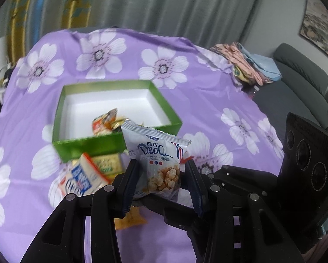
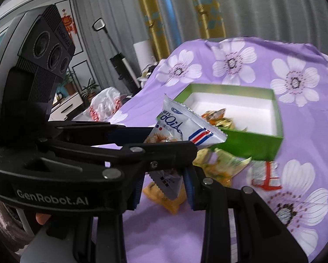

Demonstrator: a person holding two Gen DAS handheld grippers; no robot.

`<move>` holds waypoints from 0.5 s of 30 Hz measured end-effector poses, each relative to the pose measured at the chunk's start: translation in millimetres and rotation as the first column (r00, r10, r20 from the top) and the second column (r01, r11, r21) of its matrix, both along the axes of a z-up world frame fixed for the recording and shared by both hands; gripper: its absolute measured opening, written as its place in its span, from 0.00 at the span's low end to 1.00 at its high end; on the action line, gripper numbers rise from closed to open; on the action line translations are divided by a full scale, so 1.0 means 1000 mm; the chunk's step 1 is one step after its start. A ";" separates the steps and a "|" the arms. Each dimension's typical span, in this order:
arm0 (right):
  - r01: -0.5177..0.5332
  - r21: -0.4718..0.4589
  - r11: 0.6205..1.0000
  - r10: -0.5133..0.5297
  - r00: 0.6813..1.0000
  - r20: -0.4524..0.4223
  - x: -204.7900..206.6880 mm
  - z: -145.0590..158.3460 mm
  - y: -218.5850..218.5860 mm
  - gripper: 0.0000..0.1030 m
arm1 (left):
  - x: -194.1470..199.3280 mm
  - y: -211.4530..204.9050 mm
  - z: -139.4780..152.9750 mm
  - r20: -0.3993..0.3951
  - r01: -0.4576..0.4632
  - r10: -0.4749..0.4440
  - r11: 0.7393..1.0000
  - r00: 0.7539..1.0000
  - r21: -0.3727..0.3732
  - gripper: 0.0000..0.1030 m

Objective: Organize snacks
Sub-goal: 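Carry the white peanut bag over the green box with the left tool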

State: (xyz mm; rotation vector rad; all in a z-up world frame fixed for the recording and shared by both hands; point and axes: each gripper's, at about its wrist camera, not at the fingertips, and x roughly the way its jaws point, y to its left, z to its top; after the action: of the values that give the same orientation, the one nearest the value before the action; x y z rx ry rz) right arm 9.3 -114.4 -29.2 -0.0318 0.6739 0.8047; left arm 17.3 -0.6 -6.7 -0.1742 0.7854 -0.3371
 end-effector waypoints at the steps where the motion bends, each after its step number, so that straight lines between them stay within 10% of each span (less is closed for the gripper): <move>1: 0.006 0.001 1.000 -0.006 1.000 0.009 0.003 0.003 -0.002 0.32 | 0.004 -0.003 0.003 0.007 0.007 -0.007 1.000 1.000 0.002 0.43; 15: 0.056 0.004 0.998 -0.056 0.992 0.117 0.054 0.035 -0.010 0.32 | 0.058 -0.012 0.040 0.085 0.046 -0.047 0.999 0.995 0.004 0.43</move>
State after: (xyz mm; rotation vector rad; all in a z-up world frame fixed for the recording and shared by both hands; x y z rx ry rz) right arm 62.9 -124.7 5.5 -0.0585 0.5610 0.7434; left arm 75.1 -12.6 33.7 -0.1388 0.7061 -0.3854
